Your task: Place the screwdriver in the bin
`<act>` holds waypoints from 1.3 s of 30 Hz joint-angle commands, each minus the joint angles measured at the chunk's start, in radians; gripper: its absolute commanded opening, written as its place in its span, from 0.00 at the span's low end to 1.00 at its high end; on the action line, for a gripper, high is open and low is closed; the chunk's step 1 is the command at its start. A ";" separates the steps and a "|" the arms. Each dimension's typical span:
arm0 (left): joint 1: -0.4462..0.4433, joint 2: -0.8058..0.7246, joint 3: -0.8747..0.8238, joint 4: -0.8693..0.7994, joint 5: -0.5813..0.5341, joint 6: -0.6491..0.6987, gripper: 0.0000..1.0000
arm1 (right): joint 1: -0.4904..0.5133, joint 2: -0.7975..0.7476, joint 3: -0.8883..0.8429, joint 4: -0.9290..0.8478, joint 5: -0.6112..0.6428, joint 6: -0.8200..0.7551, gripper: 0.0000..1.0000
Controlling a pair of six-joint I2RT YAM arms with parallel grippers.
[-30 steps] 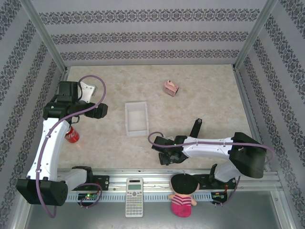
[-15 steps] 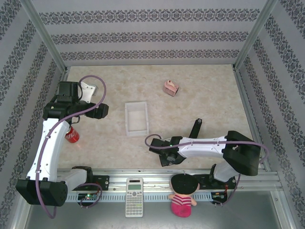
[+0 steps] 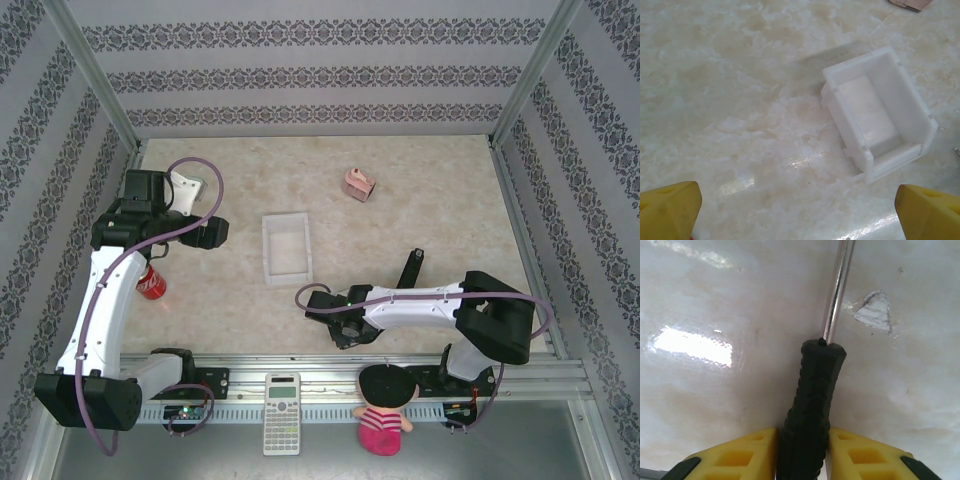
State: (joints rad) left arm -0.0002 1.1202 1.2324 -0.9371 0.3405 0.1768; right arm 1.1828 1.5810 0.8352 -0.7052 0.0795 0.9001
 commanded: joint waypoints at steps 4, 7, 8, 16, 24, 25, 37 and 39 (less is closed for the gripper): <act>-0.012 0.012 0.004 -0.033 0.028 0.035 0.99 | -0.013 -0.003 -0.028 0.006 0.024 -0.021 0.26; -0.013 0.012 0.007 -0.030 0.035 0.026 0.99 | -0.026 -0.030 -0.049 0.020 0.029 -0.023 0.21; -0.014 0.011 0.011 -0.032 0.038 0.026 0.99 | -0.034 -0.040 -0.058 0.027 0.025 -0.024 0.20; -0.017 -0.008 0.010 -0.042 0.041 0.034 0.99 | -0.087 -0.155 -0.088 0.021 0.024 -0.054 0.17; -0.019 -0.014 -0.008 -0.041 0.055 0.024 0.99 | -0.154 -0.277 -0.074 -0.022 0.026 -0.104 0.17; -0.020 -0.012 -0.008 -0.044 0.039 0.018 0.99 | -0.164 -0.295 -0.070 -0.025 0.029 -0.110 0.17; -0.035 -0.065 -0.025 -0.168 0.165 0.134 0.99 | -0.242 -0.266 0.178 -0.094 -0.017 -0.254 0.17; -0.039 -0.077 -0.040 -0.201 0.222 0.184 0.99 | -0.247 -0.229 0.227 -0.087 -0.028 -0.270 0.17</act>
State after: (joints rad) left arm -0.0250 1.0664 1.2163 -1.0451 0.4721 0.2672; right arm 0.9440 1.3125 1.0016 -0.7673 0.0681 0.6853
